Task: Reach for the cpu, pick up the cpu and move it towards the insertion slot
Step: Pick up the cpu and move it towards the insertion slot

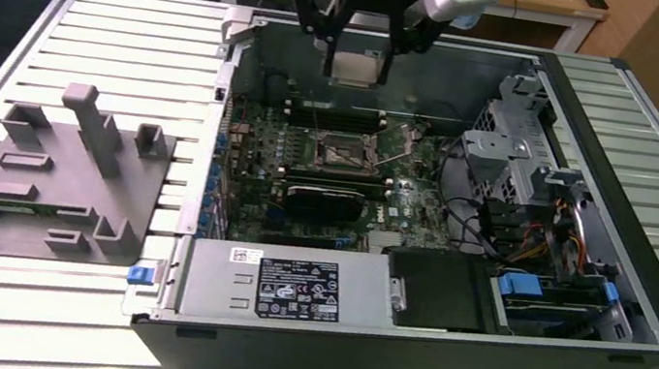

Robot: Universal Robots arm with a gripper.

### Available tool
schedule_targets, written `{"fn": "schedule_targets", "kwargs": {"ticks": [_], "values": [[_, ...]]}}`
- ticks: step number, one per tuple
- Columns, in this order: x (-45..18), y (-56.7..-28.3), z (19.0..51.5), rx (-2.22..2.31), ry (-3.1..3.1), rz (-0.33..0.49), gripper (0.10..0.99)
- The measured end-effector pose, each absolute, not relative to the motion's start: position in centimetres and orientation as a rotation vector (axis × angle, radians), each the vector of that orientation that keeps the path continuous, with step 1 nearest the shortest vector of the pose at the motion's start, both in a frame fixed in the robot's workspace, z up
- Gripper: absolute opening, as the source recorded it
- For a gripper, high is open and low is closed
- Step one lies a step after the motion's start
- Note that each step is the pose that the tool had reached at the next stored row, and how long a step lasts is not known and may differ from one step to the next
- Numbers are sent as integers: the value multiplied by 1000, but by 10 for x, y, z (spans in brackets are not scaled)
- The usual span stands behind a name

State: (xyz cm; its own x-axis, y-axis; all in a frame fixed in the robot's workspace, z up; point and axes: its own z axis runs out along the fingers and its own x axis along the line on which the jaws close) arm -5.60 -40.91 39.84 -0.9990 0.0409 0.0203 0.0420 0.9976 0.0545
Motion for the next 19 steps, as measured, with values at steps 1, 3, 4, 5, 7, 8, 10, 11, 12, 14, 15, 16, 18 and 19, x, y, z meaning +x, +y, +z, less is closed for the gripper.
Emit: {"fn": "schedule_targets", "kwargs": {"ticks": [1,3,4,5,7,8,10,11,12,14,15,16,18,19], "values": [[-53,-408,398,-65,-3121,-86,541],[-47,-405,397,-65,-3121,-86,541],[-45,-403,396,-65,-3121,-86,541],[-43,-400,395,-65,-3121,-86,541],[-40,-394,393,-65,-3121,-86,541],[-38,-391,392,-65,-3121,-86,541],[-36,-385,390,-65,-3121,-86,541],[-35,-382,389,-65,-3121,-85,541],[-33,-379,388,-65,-3121,-86,541],[-30,-372,386,-65,-3121,-86,541],[-28,-369,386,-65,-3121,-86,541],[-27,-366,385,-65,-3121,-86,541],[-24,-359,384,-65,-3121,-86,541],[-22,-355,383,-65,-3121,-86,541]]}}
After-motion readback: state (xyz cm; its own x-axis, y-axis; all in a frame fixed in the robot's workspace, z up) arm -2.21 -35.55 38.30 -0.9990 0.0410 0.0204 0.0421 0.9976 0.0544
